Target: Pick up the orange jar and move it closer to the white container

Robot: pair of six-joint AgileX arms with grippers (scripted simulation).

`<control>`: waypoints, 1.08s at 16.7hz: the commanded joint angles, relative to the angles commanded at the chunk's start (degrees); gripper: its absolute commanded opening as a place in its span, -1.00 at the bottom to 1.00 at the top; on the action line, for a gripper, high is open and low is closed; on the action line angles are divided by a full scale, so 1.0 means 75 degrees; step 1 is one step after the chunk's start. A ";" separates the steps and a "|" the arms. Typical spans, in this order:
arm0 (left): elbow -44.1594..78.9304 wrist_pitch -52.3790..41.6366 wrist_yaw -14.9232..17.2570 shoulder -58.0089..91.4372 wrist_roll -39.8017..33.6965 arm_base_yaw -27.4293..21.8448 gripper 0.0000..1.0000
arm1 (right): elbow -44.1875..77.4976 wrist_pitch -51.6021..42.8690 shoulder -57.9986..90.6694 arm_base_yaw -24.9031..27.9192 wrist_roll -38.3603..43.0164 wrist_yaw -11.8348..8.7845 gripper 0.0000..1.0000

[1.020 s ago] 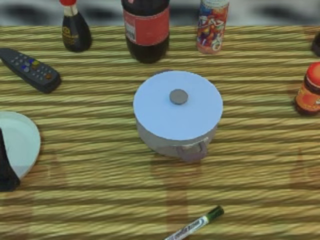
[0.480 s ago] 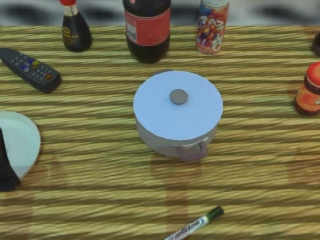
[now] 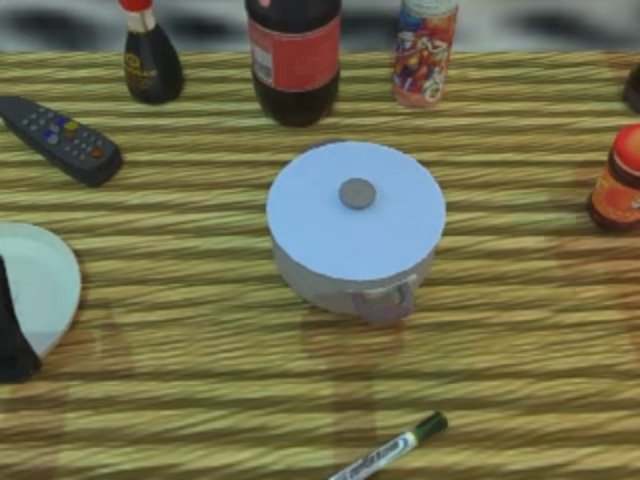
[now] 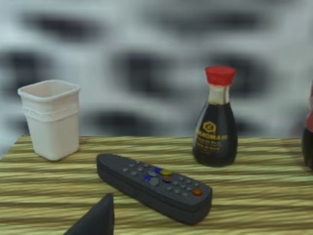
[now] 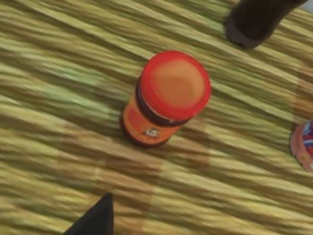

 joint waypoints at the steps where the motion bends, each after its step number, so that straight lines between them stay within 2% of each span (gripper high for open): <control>1: 0.0000 0.0000 0.0000 0.0000 0.0000 0.0000 1.00 | 0.0876 -0.0445 0.0895 0.0003 -0.0301 0.0004 1.00; 6: 0.0000 0.0000 0.0000 0.0000 0.0000 0.0000 1.00 | 0.4935 -0.2608 0.5088 0.0020 -0.1725 0.0022 1.00; 10: 0.0000 0.0000 0.0000 0.0000 0.0000 0.0000 1.00 | 0.7304 -0.4145 0.7751 0.0031 -0.2651 0.0030 1.00; 14: 0.0000 0.0000 0.0000 0.0000 0.0000 0.0000 1.00 | 0.8752 -0.5218 0.9401 0.0037 -0.3251 0.0036 1.00; 18: 0.0000 0.0000 0.0000 0.0000 0.0000 0.0000 1.00 | 0.9198 -0.5552 0.9876 0.0038 -0.3430 0.0038 1.00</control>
